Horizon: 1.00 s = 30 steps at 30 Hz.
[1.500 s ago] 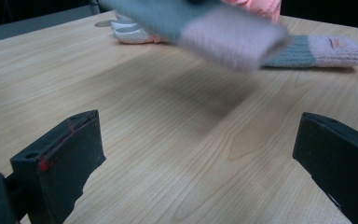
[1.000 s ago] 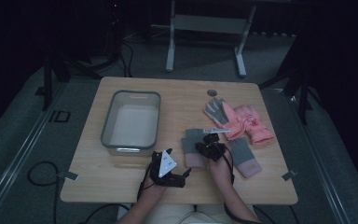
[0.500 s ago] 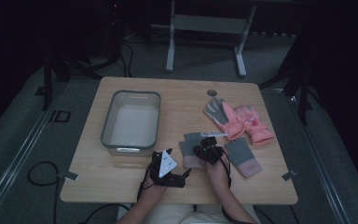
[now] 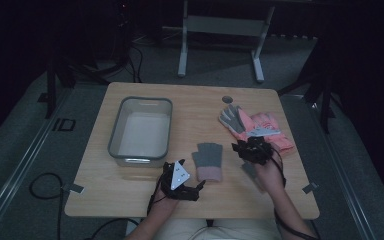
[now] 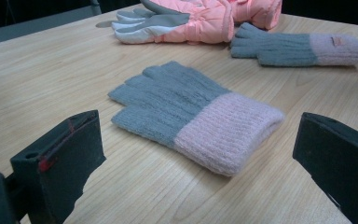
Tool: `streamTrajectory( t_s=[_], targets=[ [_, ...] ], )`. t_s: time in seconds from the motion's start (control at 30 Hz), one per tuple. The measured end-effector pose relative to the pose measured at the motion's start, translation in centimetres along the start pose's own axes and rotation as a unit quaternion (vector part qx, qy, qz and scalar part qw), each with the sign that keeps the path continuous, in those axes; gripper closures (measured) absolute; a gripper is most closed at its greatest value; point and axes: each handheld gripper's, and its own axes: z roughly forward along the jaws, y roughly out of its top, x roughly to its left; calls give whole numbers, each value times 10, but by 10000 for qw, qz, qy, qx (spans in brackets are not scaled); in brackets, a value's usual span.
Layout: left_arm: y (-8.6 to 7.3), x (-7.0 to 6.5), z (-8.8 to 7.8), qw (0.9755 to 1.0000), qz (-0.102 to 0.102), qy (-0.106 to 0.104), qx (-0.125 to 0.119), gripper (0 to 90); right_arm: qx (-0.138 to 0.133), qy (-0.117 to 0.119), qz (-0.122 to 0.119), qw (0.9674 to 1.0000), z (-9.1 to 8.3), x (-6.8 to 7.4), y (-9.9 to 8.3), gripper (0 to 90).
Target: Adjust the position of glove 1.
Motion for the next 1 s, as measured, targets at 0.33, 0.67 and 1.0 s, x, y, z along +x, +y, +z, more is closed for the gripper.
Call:
streamTrajectory(
  t_s=[0.33,0.67,1.0],
  targets=[
    [0,-2,0,9999,67,76,16,10,581,119,-389,9975,-13,-54,-48,621],
    [0,-2,0,9999,57,110,12,10,1173,123,-440,9920,1,-75,-77,578],
    [0,-2,0,9999,31,107,2,10,1238,53,-413,9914,3,-69,-80,763]
  ],
)
